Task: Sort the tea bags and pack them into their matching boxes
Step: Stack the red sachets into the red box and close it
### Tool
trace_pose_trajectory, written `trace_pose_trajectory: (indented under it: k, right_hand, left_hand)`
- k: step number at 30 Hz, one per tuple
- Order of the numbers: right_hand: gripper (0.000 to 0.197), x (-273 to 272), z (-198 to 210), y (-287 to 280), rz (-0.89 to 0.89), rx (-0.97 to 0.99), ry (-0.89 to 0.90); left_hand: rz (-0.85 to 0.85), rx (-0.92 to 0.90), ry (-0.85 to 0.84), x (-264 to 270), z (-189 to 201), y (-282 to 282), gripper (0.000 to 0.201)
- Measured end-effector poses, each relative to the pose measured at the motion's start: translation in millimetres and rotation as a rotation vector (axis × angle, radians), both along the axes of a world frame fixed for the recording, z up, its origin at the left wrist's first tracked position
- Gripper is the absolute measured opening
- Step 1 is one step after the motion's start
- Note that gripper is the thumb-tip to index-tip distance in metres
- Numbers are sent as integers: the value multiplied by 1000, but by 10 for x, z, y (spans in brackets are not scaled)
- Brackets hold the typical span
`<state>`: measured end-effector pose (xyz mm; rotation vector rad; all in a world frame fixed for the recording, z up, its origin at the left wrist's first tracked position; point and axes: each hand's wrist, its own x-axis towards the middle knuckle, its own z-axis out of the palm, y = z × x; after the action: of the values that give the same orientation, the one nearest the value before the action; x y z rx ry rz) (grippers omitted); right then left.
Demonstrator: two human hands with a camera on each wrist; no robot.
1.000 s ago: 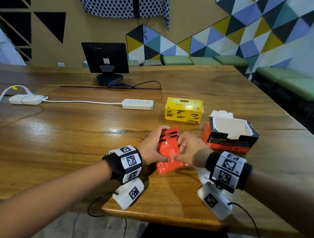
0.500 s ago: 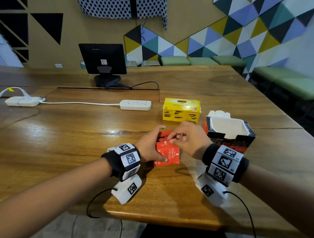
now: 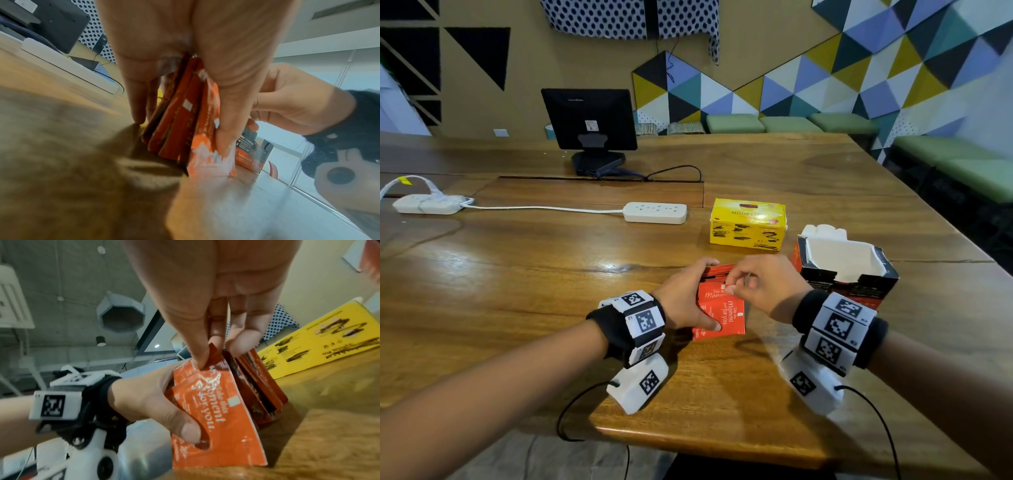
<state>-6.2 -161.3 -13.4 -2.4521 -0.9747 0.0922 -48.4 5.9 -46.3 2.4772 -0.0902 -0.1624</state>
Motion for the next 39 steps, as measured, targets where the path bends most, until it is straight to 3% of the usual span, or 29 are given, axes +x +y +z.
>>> trace_pose_trajectory:
  k: [4,8,16,21,23,25,29,31,32,35,39]
  right_hand:
    - [5,57,-25,-144,-98,209,177]
    - [18,93,-127,-308,-187,389,388]
    - [16,48,-227,-187,-95,-173,238]
    - [18,-12,-142,-34,-20,-336,115]
    - [23,-12,-108,-58,-19,-396,155]
    - [15,-24,-54,-109,-62,-318,220]
    - [94,34,-110,-164,-134,-31,230]
    - [116,60,-194,-109,-84,37,294]
    - [118,62,-244,-70,-57,-2,286]
    - [97,64,-318,28,-65,-138,202]
    - [76,71,-288,68,-73,-124,170]
  left_hand:
    - [-2,5,9,11,-12,17,102]
    - [-9,-7,-5,18,-25,16,101]
    - [-8,-25,-11,-9,-30,-16,101]
    - [-33,-17,1,-16,-43,2,94]
    - [-31,-17,4,-20,-45,18,93]
    - [-24,-4,-1,-19,-37,21,92]
    - [-24,38,-2,2,-15,-10,95]
    - [-19,48,-5,16,-8,-34,98]
    - [-10,51,-4,20,-4,-46,100]
    - [39,11,16,20,4,-53,111]
    - [107,-146,76,-9,17,28,130]
